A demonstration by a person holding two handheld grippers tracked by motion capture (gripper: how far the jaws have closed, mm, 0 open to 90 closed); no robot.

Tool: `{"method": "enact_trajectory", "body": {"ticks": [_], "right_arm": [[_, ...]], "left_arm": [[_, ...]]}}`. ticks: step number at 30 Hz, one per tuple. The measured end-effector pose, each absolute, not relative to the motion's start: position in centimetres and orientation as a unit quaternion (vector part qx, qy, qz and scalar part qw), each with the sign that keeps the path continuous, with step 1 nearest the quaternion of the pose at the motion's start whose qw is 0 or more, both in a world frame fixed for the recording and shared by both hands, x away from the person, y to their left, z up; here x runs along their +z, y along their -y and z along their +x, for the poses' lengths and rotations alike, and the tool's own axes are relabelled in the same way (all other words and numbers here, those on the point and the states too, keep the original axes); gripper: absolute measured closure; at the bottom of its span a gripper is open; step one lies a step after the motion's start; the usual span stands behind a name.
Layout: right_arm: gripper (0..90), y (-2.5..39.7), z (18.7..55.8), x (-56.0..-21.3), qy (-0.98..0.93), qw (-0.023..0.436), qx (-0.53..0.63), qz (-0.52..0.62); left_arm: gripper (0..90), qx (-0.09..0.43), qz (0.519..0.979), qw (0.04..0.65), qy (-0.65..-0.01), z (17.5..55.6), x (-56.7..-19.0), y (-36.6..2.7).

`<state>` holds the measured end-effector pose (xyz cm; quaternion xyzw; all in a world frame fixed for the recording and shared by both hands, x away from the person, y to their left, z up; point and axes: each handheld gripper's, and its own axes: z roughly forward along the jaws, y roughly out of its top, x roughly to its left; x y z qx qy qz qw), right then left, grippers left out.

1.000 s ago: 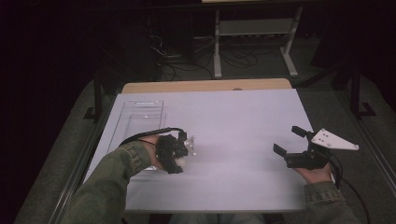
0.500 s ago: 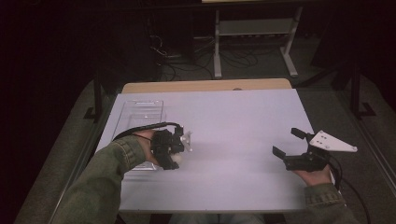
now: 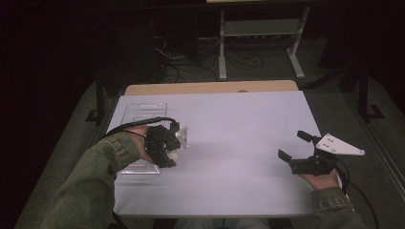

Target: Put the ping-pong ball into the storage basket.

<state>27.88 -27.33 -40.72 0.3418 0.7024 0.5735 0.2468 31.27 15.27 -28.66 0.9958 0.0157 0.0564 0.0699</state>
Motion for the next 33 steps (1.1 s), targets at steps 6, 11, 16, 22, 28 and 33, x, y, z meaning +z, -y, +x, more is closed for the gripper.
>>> {"method": "enact_trajectory", "body": {"ticks": [6, 11, 16, 22, 28, 33], "right_arm": [[0.0, 27.3, 27.7, -40.7, -0.705, 0.248, 0.57, 0.341], [0.0, 27.7, 27.4, -40.7, -0.703, 0.25, 0.569, 0.346], [0.0, 27.9, 27.3, -40.7, -0.701, 0.253, 0.568, 0.35], [0.0, 28.0, 27.1, -40.7, -0.7, 0.254, 0.568, 0.35], [0.0, 27.9, 27.1, -40.7, -0.702, 0.253, 0.567, 0.348], [0.0, 27.6, 27.2, -40.6, -0.704, 0.252, 0.568, 0.344]], "left_arm": [[50.7, 0.058, 0.995, 0.074, -0.02, 31.8, -28.3, -15.9], [50.7, 0.06, 0.995, 0.078, -0.024, 32.2, -27.8, -16.4], [50.7, 0.064, 0.993, 0.091, -0.024, 32.5, -26.7, -17.0], [50.6, 0.074, 0.993, 0.09, -0.021, 32.5, -25.3, -17.2], [50.7, 0.079, 0.993, 0.087, -0.023, 32.7, -24.6, -17.0], [50.7, 0.086, 0.992, 0.087, -0.026, 32.6, -24.2, -17.3]]}}
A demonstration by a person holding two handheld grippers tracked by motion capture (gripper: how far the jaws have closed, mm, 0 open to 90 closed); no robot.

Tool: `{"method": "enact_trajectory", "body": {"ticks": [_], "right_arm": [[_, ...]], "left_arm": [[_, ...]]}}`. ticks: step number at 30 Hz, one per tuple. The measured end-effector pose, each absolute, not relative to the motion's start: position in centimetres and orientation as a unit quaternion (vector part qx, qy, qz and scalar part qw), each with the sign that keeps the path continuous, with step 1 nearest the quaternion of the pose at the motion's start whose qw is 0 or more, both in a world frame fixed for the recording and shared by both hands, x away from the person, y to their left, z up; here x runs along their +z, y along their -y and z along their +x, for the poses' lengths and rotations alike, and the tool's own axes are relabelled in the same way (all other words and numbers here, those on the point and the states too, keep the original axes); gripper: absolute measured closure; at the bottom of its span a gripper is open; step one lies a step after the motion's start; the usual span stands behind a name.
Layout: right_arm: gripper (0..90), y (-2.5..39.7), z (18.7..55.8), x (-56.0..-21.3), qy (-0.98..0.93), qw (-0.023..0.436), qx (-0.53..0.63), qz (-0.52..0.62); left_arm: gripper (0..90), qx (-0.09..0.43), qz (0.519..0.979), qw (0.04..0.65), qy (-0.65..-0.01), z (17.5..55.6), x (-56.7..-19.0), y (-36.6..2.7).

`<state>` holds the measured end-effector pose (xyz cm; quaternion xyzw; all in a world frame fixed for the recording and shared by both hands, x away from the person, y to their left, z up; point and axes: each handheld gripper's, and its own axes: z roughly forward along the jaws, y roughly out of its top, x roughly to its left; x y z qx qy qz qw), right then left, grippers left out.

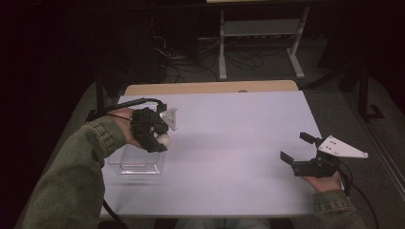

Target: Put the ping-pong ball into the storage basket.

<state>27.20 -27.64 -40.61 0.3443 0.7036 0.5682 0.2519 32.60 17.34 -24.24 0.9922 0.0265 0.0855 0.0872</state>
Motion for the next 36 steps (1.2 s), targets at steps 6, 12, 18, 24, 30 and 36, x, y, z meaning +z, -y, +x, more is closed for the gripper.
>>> {"method": "enact_trajectory", "body": {"ticks": [6, 12, 18, 24, 30, 36], "right_arm": [[0.0, 27.5, 27.3, -40.7, -0.706, 0.249, 0.567, 0.344], [0.0, 27.6, 27.1, -40.7, -0.706, 0.251, 0.566, 0.344], [0.0, 27.7, 26.9, -40.7, -0.708, 0.251, 0.563, 0.344], [0.0, 27.5, 26.7, -40.7, -0.713, 0.251, 0.558, 0.341], [0.0, 27.5, 26.7, -40.8, -0.716, 0.25, 0.555, 0.342], [0.0, 27.4, 26.7, -40.8, -0.718, 0.25, 0.554, 0.34]], "left_arm": [[50.7, 0.085, 0.993, 0.08, -0.022, 32.7, -24.5, -17.9], [50.7, 0.084, 0.994, 0.073, -0.019, 33.3, -25.1, -18.4], [50.8, 0.084, 0.994, 0.072, -0.016, 33.7, -25.4, -18.7], [50.7, 0.079, 0.995, 0.063, -0.022, 34.6, -26.3, -19.1], [50.7, 0.077, 0.995, 0.056, -0.018, 34.8, -26.7, -19.3], [50.8, 0.084, 0.995, 0.058, -0.023, 34.7, -26.5, -19.8]]}}
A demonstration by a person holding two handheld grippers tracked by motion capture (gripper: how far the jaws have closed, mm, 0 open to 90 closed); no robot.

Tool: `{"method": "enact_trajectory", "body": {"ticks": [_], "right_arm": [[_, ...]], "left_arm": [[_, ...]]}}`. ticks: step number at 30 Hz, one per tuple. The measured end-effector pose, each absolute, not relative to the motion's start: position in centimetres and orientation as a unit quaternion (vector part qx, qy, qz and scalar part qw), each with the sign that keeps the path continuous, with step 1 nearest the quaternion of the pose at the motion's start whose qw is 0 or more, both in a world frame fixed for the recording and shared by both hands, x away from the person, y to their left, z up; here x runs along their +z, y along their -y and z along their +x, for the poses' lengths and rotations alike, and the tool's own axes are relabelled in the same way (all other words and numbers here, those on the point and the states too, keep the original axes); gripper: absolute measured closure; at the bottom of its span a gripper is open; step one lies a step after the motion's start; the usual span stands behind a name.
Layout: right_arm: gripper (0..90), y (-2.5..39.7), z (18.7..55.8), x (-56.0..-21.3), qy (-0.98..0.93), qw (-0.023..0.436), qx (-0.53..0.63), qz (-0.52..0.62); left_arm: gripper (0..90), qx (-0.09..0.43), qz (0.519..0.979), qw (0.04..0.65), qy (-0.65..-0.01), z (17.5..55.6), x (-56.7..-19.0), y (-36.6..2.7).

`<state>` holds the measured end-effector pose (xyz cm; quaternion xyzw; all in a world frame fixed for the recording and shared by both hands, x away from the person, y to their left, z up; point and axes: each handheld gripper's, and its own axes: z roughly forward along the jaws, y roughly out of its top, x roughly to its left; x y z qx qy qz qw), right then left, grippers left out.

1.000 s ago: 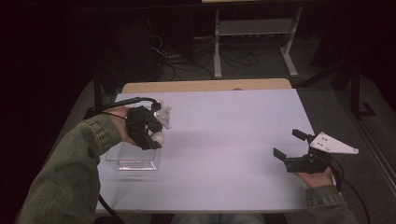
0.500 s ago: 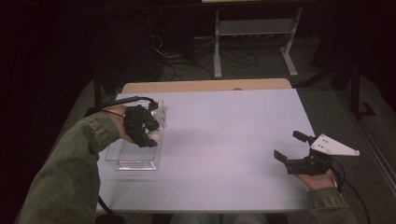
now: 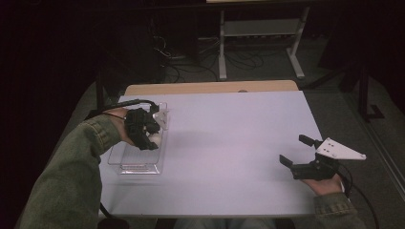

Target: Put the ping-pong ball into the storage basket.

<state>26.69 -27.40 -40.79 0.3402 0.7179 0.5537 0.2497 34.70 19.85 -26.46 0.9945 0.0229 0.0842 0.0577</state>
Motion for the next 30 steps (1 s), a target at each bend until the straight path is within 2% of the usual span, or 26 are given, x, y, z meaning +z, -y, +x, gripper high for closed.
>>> {"method": "enact_trajectory", "body": {"ticks": [30], "right_arm": [[0.0, 27.3, 26.8, -40.8, -0.719, 0.246, 0.555, 0.338]], "left_arm": [[50.8, 0.092, 0.993, 0.055, -0.054, 35.4, -26.6, -22.0]]}}
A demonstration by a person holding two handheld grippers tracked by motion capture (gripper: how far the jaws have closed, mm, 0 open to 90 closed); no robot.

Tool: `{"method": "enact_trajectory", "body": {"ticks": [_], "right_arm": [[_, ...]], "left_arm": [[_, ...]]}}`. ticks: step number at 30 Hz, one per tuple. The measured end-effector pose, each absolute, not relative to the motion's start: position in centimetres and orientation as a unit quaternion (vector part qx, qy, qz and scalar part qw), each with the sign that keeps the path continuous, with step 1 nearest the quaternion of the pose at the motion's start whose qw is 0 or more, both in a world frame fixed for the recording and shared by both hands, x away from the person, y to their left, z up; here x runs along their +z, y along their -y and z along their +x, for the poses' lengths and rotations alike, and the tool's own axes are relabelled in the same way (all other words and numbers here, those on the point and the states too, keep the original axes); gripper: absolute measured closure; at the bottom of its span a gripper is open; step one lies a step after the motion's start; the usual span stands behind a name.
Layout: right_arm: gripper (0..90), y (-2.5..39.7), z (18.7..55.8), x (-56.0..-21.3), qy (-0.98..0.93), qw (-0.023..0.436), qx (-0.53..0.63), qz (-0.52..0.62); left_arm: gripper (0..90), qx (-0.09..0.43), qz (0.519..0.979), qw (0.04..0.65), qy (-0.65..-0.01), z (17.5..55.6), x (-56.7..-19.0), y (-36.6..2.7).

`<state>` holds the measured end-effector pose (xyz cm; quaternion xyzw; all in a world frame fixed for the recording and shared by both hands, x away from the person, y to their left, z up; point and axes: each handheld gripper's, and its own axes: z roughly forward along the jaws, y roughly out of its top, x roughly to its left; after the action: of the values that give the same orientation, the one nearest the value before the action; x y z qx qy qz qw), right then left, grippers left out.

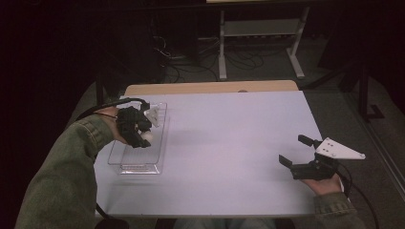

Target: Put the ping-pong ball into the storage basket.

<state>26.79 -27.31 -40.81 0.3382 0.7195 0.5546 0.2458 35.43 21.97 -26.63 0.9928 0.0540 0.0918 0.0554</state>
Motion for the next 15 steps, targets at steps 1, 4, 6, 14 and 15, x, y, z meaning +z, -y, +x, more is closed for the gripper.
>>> {"method": "enact_trajectory", "body": {"ticks": [1, 4, 6, 14, 15], "right_arm": [[0.0, 27.3, 26.8, -40.8, -0.72, 0.246, 0.554, 0.338], [0.0, 27.3, 26.8, -40.8, -0.72, 0.246, 0.554, 0.338], [0.0, 27.2, 26.8, -40.8, -0.72, 0.246, 0.555, 0.337], [0.0, 27.2, 26.9, -40.8, -0.721, 0.244, 0.555, 0.336], [0.0, 27.2, 26.9, -40.8, -0.721, 0.244, 0.555, 0.336]], "left_arm": [[50.8, 0.092, 0.993, 0.055, -0.055, 35.4, -26.7, -22.0], [50.8, 0.095, 0.992, 0.052, -0.057, 35.4, -26.9, -22.1], [50.8, 0.095, 0.993, 0.05, -0.057, 35.4, -27.0, -22.1], [50.8, 0.087, 0.994, 0.046, -0.054, 35.5, -28.1, -22.2], [50.8, 0.085, 0.994, 0.045, -0.056, 35.5, -28.3, -22.2]]}}
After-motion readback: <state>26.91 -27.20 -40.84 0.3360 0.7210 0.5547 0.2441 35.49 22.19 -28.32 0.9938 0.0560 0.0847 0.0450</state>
